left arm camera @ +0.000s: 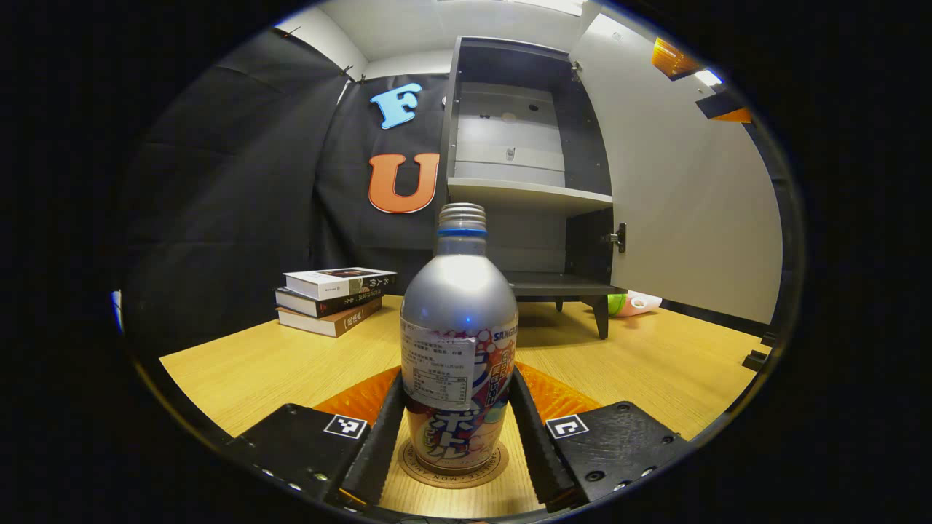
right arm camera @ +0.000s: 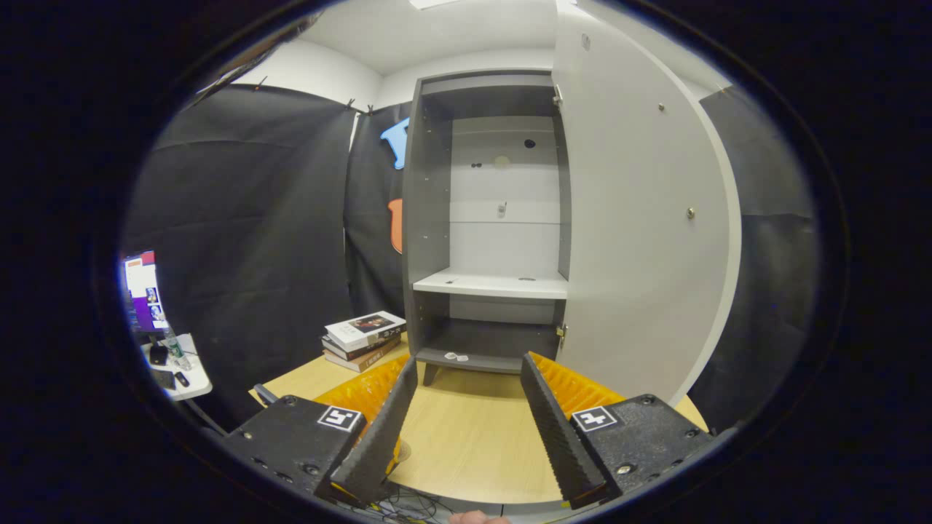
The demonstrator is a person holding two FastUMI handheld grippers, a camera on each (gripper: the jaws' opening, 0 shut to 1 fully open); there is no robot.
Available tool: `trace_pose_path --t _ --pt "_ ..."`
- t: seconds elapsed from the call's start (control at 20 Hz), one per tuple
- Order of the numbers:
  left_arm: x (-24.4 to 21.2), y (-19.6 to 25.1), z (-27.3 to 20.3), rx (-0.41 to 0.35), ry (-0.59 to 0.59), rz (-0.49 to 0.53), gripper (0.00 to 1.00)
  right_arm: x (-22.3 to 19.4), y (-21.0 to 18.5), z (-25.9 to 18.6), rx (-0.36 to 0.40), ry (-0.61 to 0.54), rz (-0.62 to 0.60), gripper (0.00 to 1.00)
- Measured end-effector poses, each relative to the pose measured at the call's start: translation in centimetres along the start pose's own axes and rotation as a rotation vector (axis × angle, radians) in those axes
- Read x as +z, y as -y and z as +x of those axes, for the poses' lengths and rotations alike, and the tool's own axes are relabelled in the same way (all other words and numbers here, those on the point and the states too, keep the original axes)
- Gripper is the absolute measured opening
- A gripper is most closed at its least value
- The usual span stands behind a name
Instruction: Open the cabinet door with the right hand, grasp the bottle in the cabinet with the left hand and place it on the coaster, then close the cabinet door with the right hand.
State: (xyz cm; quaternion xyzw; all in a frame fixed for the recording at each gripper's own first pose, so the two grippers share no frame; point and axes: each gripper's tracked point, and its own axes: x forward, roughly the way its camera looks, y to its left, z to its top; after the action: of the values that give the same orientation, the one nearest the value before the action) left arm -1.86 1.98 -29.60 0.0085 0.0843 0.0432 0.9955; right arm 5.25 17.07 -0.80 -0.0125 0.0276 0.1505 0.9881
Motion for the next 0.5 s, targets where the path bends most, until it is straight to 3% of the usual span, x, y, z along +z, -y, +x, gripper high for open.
trace_pose_path --t 0.5 --pt "-1.22 0.13 -0.07 0.008 0.009 0.035 0.74 -0.08 0.25 0.14 -0.014 -0.017 -0.011 0.9"
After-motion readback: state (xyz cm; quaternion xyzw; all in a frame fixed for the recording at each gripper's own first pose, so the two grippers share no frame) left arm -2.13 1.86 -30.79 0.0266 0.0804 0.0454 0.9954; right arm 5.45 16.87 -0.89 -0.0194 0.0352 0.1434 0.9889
